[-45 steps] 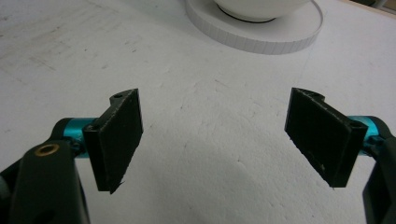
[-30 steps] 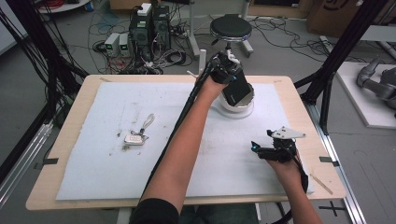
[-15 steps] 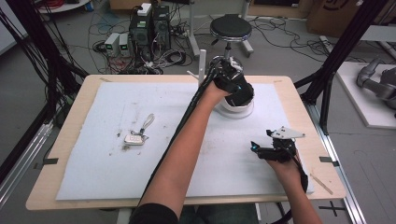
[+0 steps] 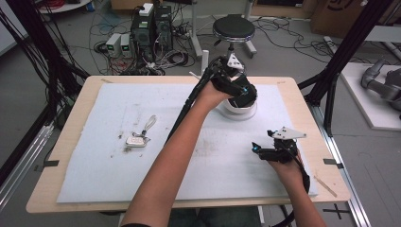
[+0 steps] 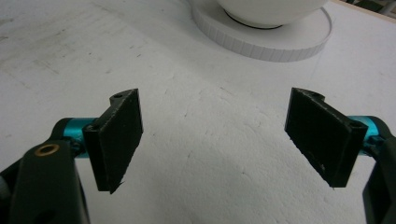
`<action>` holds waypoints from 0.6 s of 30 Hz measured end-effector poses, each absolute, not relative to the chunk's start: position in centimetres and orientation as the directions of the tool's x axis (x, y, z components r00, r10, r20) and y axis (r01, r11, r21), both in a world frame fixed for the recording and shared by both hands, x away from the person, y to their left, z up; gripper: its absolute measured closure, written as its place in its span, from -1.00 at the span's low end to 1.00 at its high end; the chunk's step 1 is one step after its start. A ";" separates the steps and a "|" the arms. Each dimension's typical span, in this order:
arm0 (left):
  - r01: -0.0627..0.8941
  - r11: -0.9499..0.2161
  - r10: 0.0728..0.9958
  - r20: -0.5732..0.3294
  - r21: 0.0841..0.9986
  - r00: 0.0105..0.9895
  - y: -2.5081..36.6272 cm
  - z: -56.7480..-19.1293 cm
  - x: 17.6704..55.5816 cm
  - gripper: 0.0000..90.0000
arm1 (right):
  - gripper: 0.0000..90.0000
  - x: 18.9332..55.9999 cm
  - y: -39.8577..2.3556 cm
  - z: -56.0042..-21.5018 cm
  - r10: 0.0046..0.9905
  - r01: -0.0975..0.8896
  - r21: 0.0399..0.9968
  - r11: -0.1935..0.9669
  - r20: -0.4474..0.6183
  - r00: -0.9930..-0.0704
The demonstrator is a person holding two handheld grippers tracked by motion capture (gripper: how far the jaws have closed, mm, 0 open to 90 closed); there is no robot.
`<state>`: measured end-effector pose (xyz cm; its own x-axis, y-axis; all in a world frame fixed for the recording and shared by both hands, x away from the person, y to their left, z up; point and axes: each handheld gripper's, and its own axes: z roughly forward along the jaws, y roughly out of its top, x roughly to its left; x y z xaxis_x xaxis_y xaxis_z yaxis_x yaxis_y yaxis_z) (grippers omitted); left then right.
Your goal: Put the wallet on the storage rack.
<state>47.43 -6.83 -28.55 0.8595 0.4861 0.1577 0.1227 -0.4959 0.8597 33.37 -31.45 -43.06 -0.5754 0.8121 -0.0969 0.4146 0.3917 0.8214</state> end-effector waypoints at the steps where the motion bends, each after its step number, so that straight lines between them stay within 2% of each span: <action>1: 0.123 -0.496 0.486 0.158 0.860 0.860 -6.8 -28.5 47.4 -0.35 | -0.57 33.4 -31.4 -43.1 0.812 0.415 0.822 0.391 -0.095 -0.576; 18: 0.141 -0.475 0.484 0.124 0.868 0.866 1.4 -30.3 41.4 -0.48 | -0.57 33.8 -31.1 -43.0 0.819 0.419 0.825 0.378 -0.088 -0.567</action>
